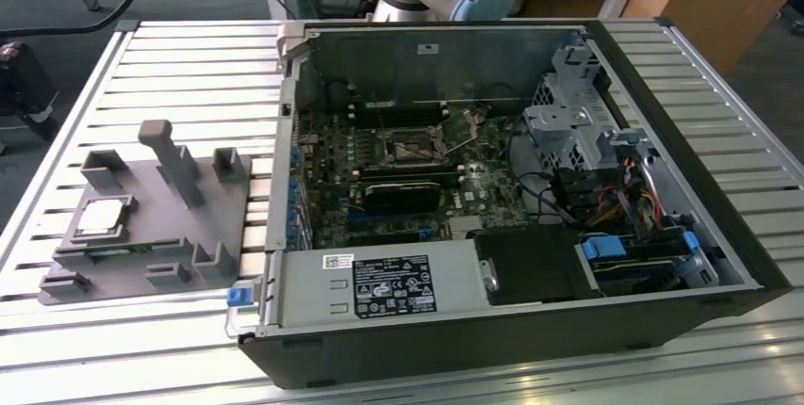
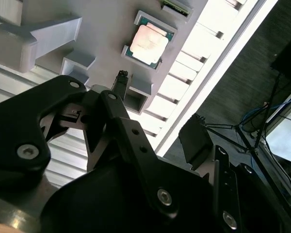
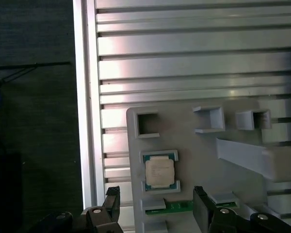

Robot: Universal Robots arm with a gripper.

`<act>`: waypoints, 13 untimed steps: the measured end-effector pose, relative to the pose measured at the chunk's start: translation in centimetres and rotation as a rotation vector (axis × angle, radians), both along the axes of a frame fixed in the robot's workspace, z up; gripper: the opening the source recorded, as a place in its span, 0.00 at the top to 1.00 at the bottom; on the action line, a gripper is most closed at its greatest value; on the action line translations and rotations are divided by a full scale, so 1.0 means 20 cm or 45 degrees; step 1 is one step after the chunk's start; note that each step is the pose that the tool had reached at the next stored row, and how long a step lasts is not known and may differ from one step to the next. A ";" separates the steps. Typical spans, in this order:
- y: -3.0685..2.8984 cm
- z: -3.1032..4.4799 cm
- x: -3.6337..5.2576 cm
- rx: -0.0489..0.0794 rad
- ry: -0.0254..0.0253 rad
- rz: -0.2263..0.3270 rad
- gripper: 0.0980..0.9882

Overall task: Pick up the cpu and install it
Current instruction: 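Pick up the cpu and move it towards the insertion slot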

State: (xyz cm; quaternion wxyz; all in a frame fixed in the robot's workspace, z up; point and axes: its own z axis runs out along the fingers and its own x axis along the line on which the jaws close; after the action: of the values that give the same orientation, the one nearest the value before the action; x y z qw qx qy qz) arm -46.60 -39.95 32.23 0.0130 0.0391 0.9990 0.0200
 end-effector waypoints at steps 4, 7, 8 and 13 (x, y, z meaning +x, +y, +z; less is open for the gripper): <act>-0.001 -0.035 0.000 0.000 0.0001 0.000 0.32; -0.006 -0.062 0.002 0.000 0.0000 0.000 0.32; -0.010 -0.071 0.003 0.000 0.0000 0.000 0.32; -0.035 -0.113 0.005 0.000 0.0026 0.000 0.32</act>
State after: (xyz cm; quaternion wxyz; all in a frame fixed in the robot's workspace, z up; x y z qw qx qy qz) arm -46.50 -40.65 29.98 0.0119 0.0391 0.9990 0.0199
